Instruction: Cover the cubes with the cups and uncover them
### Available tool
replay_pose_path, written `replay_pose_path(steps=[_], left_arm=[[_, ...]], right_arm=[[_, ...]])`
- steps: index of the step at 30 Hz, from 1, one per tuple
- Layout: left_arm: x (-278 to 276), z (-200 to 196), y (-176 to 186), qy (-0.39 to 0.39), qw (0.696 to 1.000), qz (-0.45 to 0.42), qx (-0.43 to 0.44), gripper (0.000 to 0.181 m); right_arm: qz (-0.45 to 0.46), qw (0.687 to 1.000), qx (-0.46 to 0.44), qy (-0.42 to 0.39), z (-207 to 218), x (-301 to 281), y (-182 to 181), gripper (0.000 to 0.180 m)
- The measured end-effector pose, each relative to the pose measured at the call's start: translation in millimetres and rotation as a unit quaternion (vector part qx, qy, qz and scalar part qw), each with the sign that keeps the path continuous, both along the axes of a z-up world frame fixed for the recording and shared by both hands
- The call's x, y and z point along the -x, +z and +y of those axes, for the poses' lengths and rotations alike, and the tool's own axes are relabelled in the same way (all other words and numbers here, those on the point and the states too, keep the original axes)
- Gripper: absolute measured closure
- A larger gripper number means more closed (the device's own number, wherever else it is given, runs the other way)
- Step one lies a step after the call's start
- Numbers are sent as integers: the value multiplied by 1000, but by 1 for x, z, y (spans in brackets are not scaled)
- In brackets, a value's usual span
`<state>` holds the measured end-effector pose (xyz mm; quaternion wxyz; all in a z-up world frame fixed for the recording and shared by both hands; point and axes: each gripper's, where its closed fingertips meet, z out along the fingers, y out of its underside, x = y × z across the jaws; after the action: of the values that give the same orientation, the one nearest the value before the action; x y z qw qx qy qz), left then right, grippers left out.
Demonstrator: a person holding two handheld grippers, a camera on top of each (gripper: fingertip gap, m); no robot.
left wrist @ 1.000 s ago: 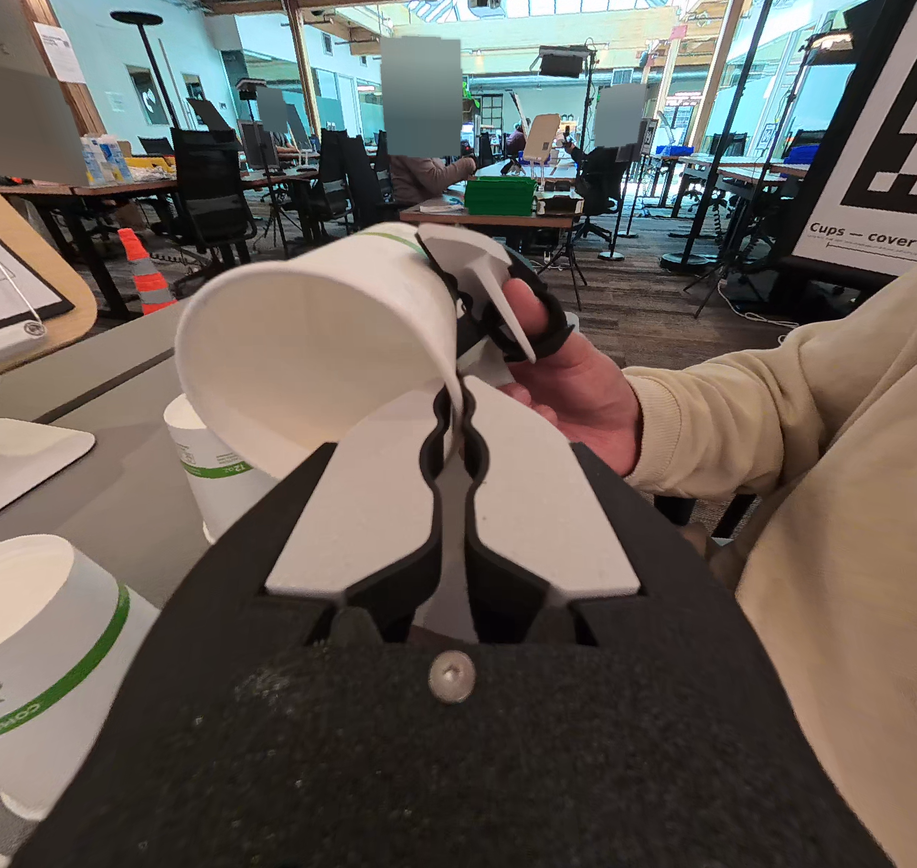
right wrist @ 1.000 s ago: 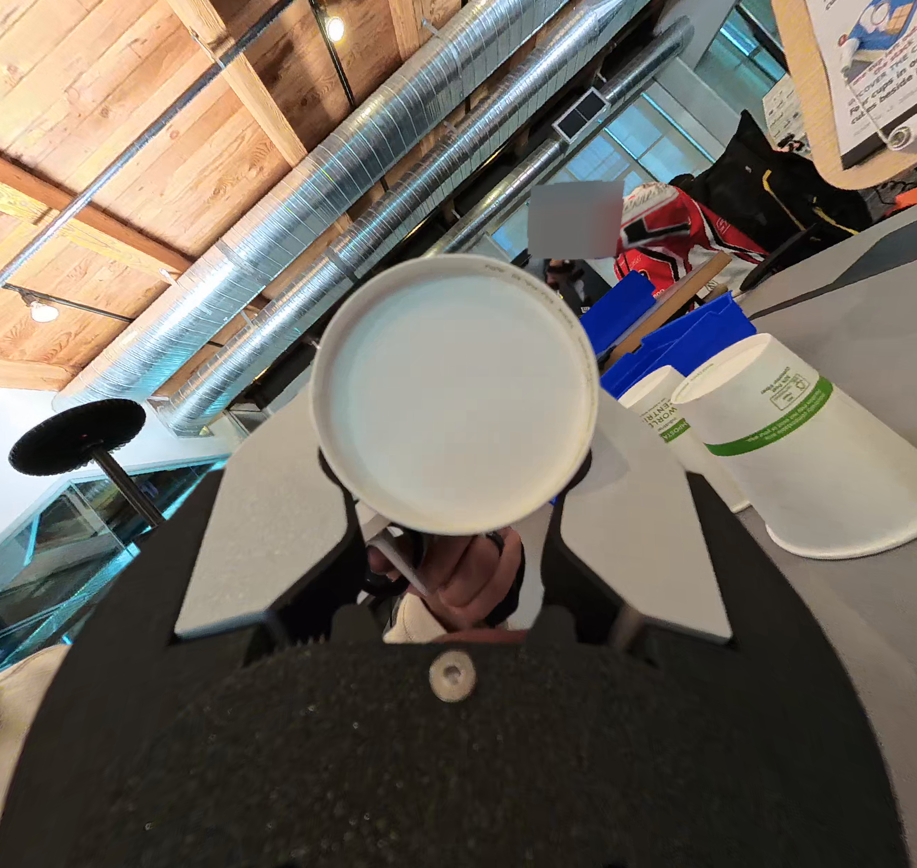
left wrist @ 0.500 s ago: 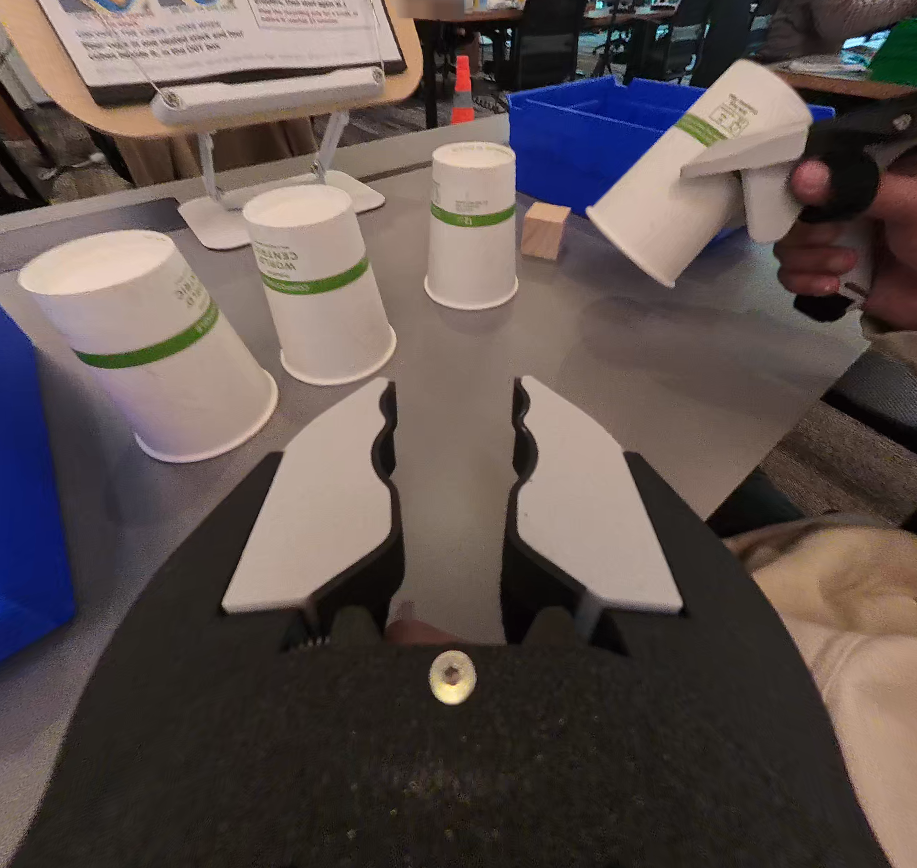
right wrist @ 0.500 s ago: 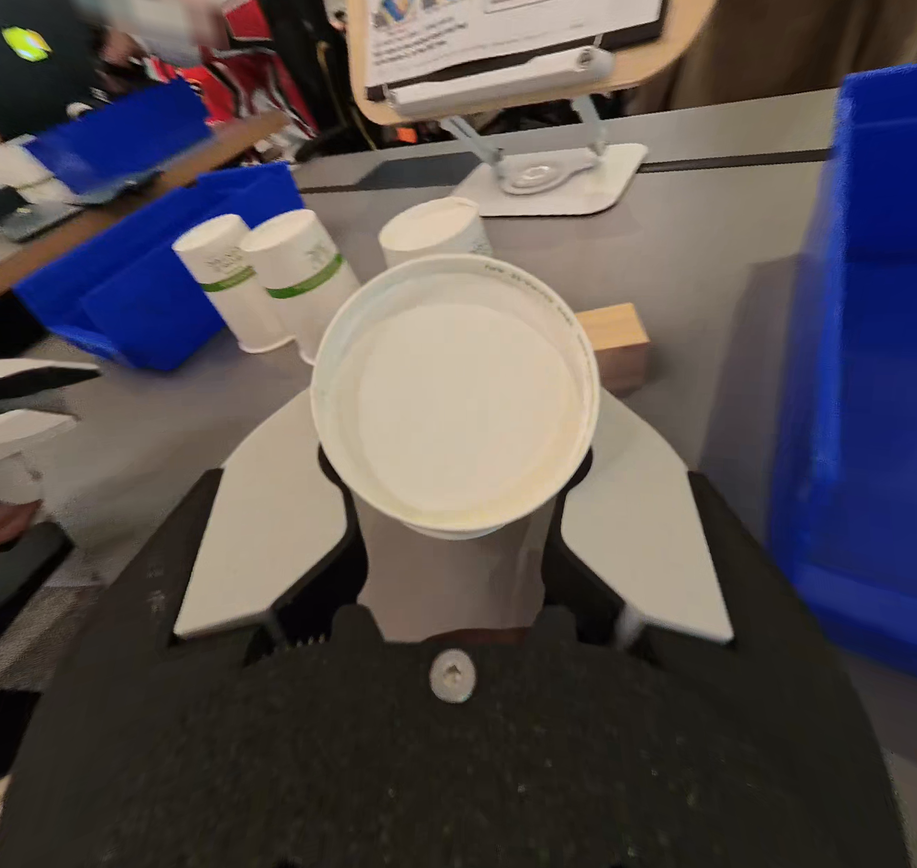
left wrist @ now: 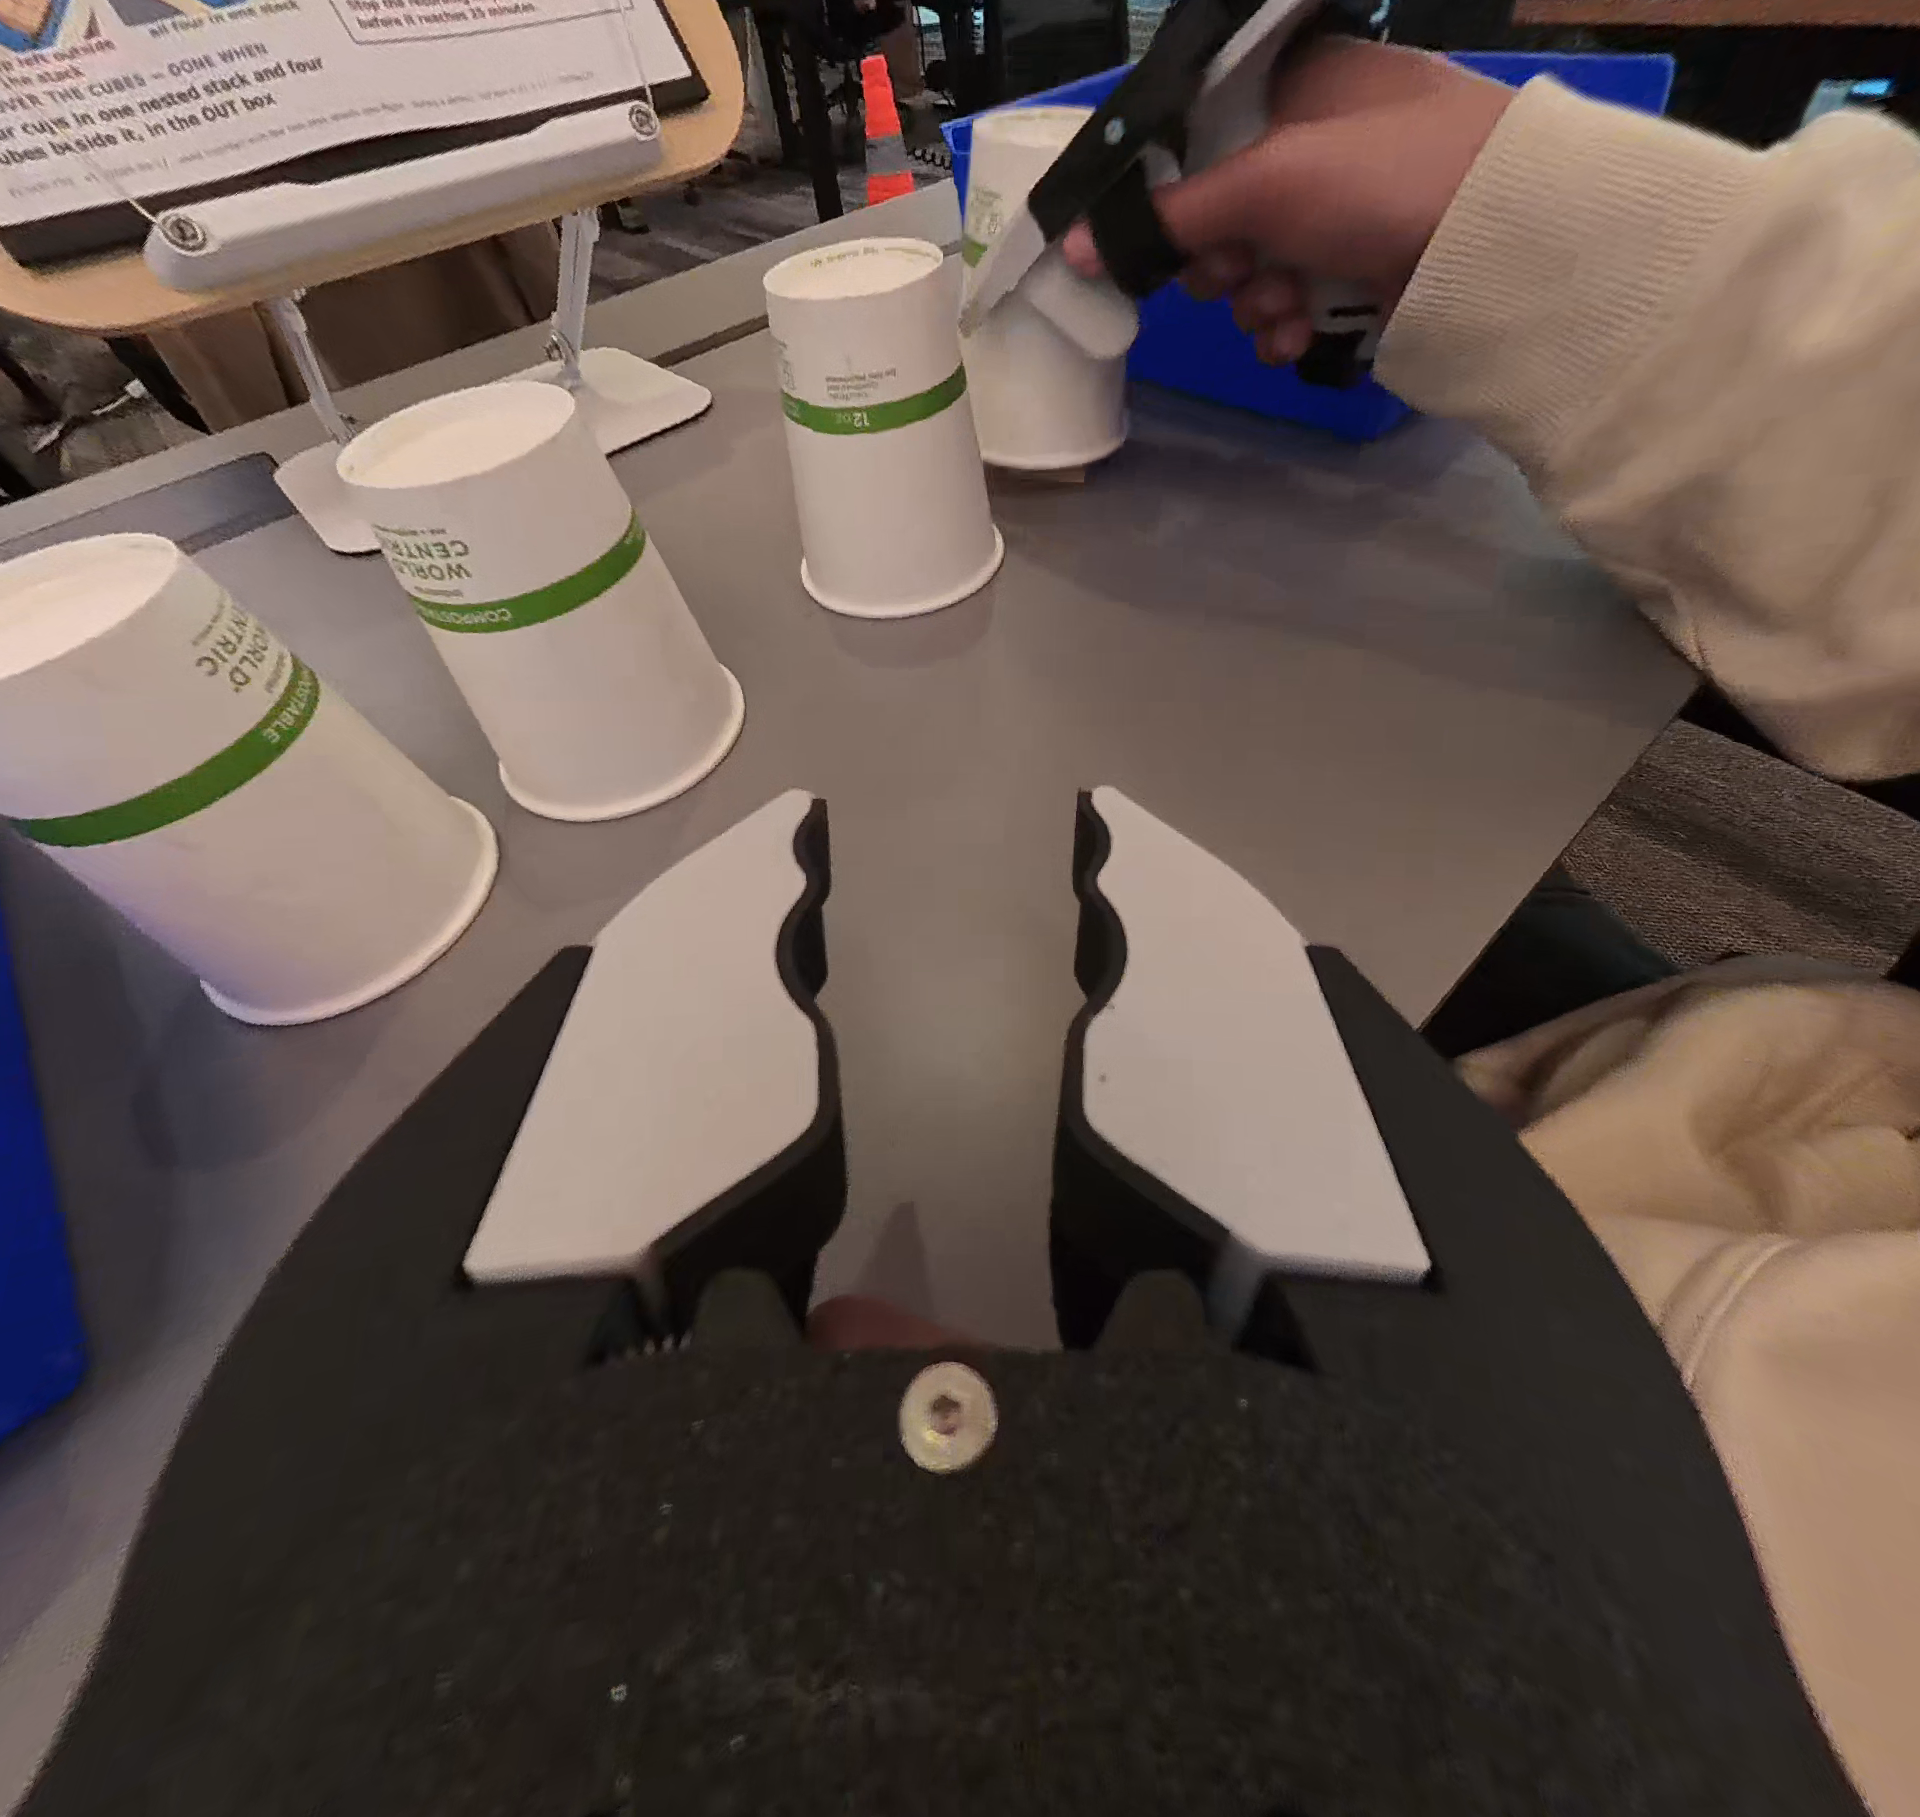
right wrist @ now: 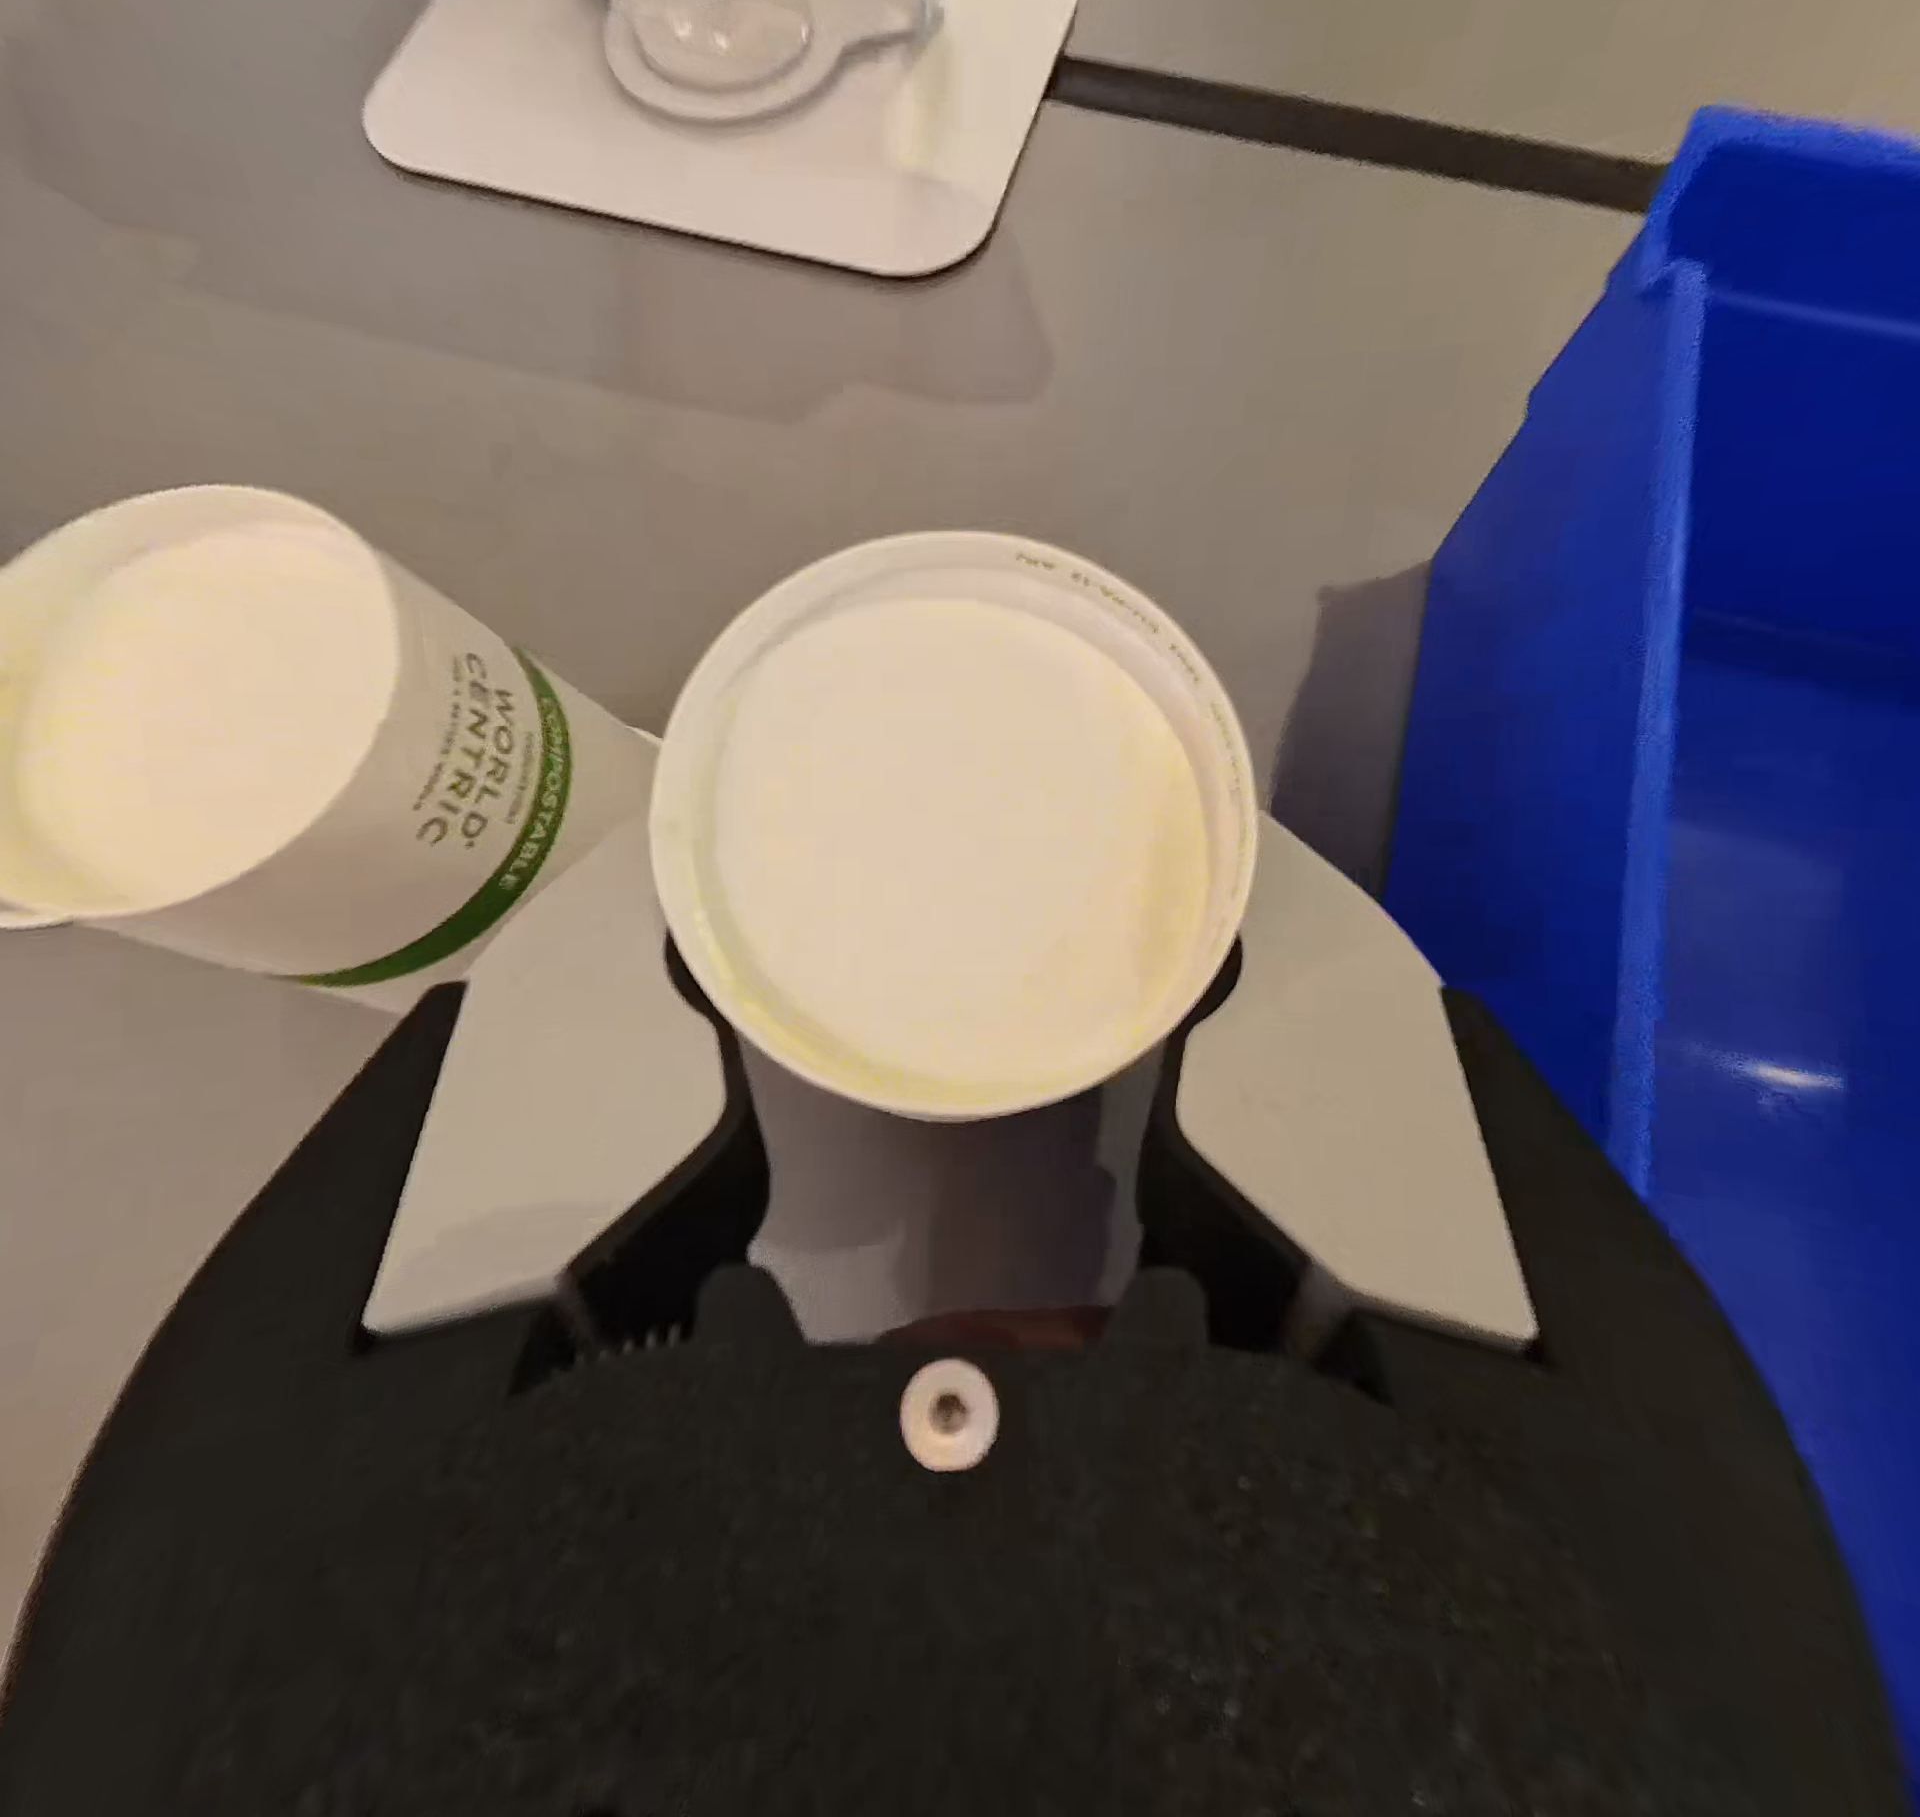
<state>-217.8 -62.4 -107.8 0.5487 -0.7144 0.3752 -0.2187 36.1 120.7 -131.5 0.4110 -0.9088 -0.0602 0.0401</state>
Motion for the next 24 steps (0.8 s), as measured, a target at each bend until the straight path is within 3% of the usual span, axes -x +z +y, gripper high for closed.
replay_pose_path(steps=[9, 13, 18, 24], left_arm=[[10, 9, -15, 15, 996, -5, 86, 131], [17, 17, -13, 37, 996, -13, 77, 130], [34, 33, -9, 97, 993, -21, 58, 127], [60, 55, -7, 189, 981, -30, 32, 127]], right_arm=[[-22, 999, 29, 0, -3, 2, -16, 88], [-49, 997, -53, 16, -9, 3, 12, 66], [-20, 977, -190, 96, -76, 41, 61, 76], [108, 953, -205, 197, -158, 110, 21, 84]])
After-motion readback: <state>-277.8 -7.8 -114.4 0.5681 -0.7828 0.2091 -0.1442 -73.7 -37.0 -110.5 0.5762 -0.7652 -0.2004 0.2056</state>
